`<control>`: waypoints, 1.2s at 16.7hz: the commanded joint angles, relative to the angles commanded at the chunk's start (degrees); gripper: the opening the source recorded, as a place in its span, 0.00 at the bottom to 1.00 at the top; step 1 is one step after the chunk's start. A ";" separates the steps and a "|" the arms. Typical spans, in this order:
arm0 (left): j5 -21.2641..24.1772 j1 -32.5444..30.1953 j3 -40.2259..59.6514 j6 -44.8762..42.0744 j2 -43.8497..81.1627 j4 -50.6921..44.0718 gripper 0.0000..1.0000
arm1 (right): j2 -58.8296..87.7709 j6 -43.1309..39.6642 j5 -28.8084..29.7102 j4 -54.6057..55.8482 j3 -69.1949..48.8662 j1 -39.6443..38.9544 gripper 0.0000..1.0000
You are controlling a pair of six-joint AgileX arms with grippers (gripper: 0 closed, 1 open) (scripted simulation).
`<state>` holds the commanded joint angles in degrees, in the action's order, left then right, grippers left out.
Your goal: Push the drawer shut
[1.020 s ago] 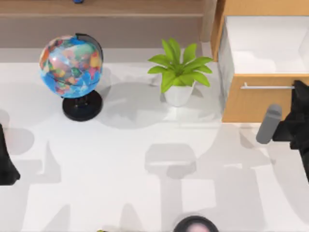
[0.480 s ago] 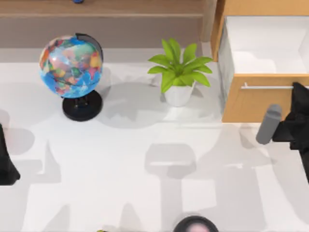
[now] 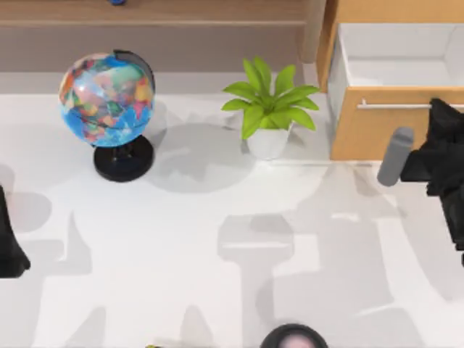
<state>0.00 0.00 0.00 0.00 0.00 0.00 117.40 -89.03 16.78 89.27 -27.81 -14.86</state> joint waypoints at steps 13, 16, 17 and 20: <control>0.00 0.00 0.00 0.00 0.00 0.00 1.00 | 3.74 0.02 -2.10 -6.64 -10.51 2.19 0.00; 0.00 0.00 0.00 0.00 0.00 0.00 1.00 | 5.95 0.05 -3.04 -9.96 -15.77 3.15 0.00; 0.00 0.00 0.00 0.00 0.00 0.00 1.00 | 6.54 0.07 -3.32 -10.86 -17.20 3.38 0.00; 0.00 0.00 0.00 0.00 0.00 0.00 1.00 | 7.30 0.08 -3.70 -12.05 -19.05 3.67 0.00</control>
<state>0.00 0.00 0.00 0.00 0.00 0.00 124.70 -88.94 13.08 77.22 -46.85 -11.19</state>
